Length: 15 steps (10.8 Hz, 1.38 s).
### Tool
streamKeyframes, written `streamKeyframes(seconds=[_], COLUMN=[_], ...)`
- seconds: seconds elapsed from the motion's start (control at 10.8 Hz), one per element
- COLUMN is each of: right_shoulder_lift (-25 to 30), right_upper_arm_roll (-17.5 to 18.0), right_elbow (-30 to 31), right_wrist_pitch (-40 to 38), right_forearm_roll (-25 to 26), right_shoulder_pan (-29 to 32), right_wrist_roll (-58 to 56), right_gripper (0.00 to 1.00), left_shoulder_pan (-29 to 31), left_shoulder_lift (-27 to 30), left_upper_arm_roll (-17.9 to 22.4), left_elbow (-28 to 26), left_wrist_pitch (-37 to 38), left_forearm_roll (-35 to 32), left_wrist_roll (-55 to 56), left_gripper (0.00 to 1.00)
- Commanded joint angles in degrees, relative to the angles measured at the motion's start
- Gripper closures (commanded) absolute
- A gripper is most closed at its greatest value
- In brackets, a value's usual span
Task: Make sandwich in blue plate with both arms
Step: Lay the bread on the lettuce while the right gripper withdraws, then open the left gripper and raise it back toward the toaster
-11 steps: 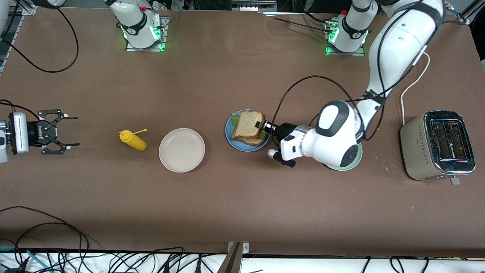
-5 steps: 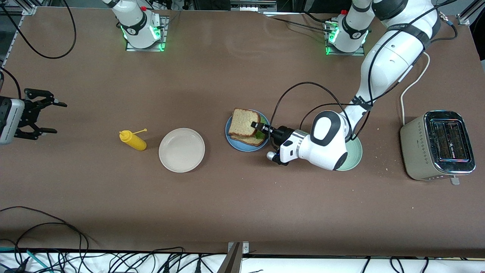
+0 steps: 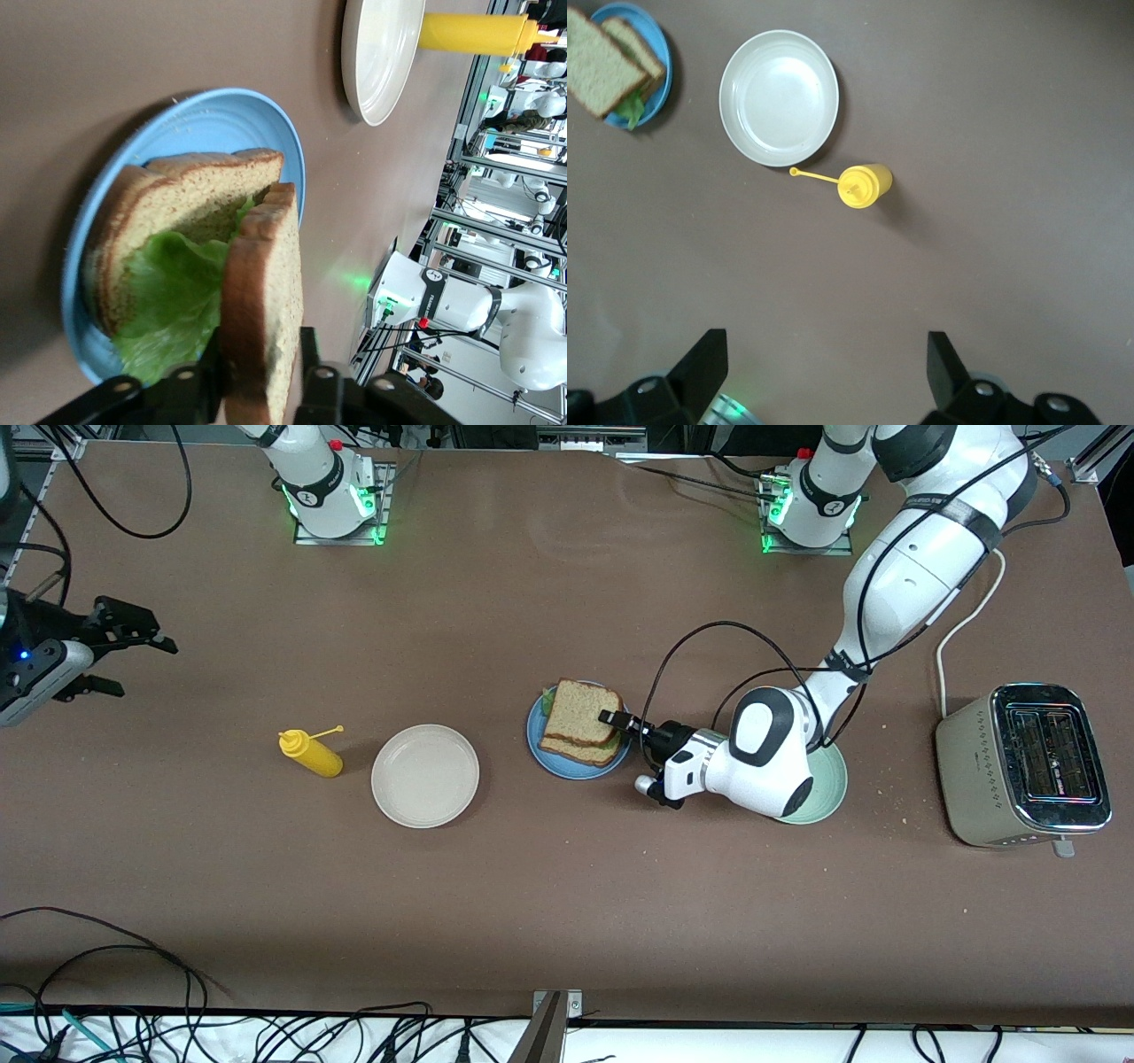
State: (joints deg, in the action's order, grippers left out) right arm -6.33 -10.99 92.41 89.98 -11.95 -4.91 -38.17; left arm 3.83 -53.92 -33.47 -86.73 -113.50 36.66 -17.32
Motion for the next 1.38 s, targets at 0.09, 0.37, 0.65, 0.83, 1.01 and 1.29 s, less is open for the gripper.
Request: streamKeyframes(seconds=[0.09, 0.37, 0.65, 0.83, 1.01, 1.29], right_shoulder_lift=[7.1, 8.1, 8.2, 7.7, 7.5, 7.4], right_upper_arm_roll=[1.1, 1.9, 2.0, 2.0, 1.9, 1.8], right_elbow=[5.8, 5.1, 4.5, 3.5, 3.4, 3.4], right_wrist_pitch=[3.5, 1.1, -0.9, -1.0, -1.0, -1.0], right_forearm_roll=[7.6, 9.6, 10.3, 10.3, 10.4, 10.4], right_shoulder_pan=[-4.5, -5.4, -6.8, -6.9, -6.9, -6.8], right_wrist_roll=[19.7, 25.0, 29.8, 29.1, 28.6, 27.2], right_gripper=[0.0, 0.0, 0.0, 0.0, 0.0, 0.0], left_shoulder_pan=[2.1, 3.1, 4.8, 4.9, 4.9, -1.1], left_shoulder_lift=[1.7, 4.4, 10.7, 18.2, 24.7, 36.1], left_upper_arm_roll=[0.2, 0.2, 0.3, 0.3, 0.3, 10.6], left_elbow=[0.0, 1.4, 1.5, 1.5, 1.6, 0.6], left_wrist_pitch=[-0.1, 0.7, 4.2, 9.4, 13.9, 15.4], left_forearm_roll=[-3.2, -11.1, -20.4, -29.9, -35.2, -40.4], left_wrist_roll=[-1.7, 0.4, 5.8, 13.8, 17.2, 16.8], left_gripper=[0.0, 0.0, 0.0, 0.0, 0.0, 0.0])
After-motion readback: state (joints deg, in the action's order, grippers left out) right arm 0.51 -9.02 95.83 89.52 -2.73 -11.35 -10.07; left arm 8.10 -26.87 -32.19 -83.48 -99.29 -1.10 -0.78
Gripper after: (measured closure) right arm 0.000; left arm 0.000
